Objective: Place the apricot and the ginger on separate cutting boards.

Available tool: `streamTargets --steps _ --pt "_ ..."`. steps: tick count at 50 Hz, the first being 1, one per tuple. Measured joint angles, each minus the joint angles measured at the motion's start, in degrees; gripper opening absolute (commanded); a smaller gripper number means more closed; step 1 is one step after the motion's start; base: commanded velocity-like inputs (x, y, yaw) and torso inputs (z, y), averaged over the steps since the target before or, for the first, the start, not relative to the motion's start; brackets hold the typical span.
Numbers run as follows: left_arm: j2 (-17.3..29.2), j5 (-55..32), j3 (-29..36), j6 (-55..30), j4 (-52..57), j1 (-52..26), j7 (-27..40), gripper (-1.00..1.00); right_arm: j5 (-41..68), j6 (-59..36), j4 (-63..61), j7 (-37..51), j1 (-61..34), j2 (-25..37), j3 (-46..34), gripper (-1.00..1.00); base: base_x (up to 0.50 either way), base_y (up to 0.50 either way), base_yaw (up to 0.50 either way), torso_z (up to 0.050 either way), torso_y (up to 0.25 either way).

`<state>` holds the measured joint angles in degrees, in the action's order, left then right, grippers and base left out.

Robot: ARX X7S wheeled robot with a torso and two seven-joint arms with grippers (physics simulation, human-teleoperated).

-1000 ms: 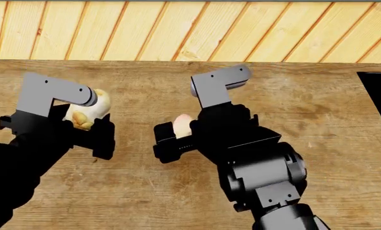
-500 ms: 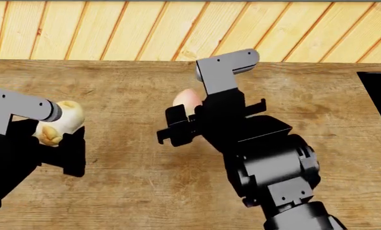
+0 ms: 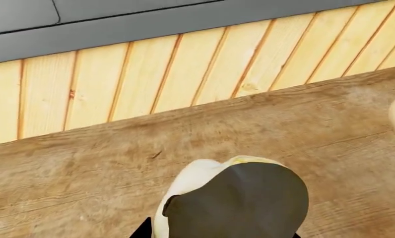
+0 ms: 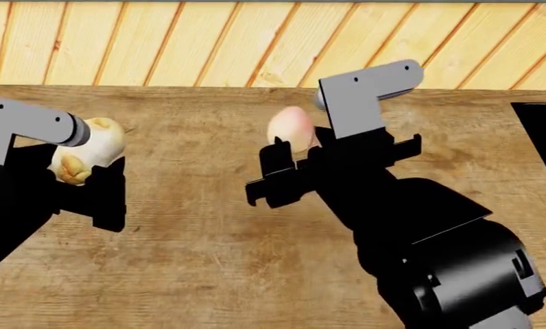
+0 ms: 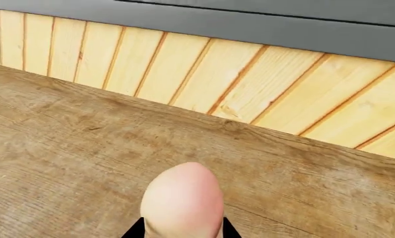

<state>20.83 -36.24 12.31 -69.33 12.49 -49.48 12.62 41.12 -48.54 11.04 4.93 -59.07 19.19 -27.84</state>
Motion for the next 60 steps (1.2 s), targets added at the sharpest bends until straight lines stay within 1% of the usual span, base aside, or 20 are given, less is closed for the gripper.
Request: streamTargets --steps 11,32,47,60 --pt "0.10 -0.16 0.56 0.72 -0.19 -0.19 -0.31 -1.00 1.77 -1.85 -5.01 1.80 1.85 1.99 1.23 -1.00 -0.37 0.00 0.00 0.000 0.000" --pt "0.52 -0.50 1.49 1.41 -0.05 -0.14 -0.49 -1.00 2.97 -2.09 -7.94 3.07 3.51 3.29 2.28 -1.00 -0.38 0.00 0.00 0.000 0.000" --pt "0.45 -0.44 2.34 2.12 -0.26 -0.07 -0.34 -1.00 2.02 2.16 -9.02 2.77 5.37 3.96 3.07 -1.00 -0.01 0.00 0.00 0.000 0.000" --pt "0.59 -0.58 2.55 2.55 -0.32 0.07 -0.21 -1.00 2.26 2.64 -10.22 3.13 6.21 4.41 3.30 -1.00 -0.07 0.00 0.00 0.000 0.000"
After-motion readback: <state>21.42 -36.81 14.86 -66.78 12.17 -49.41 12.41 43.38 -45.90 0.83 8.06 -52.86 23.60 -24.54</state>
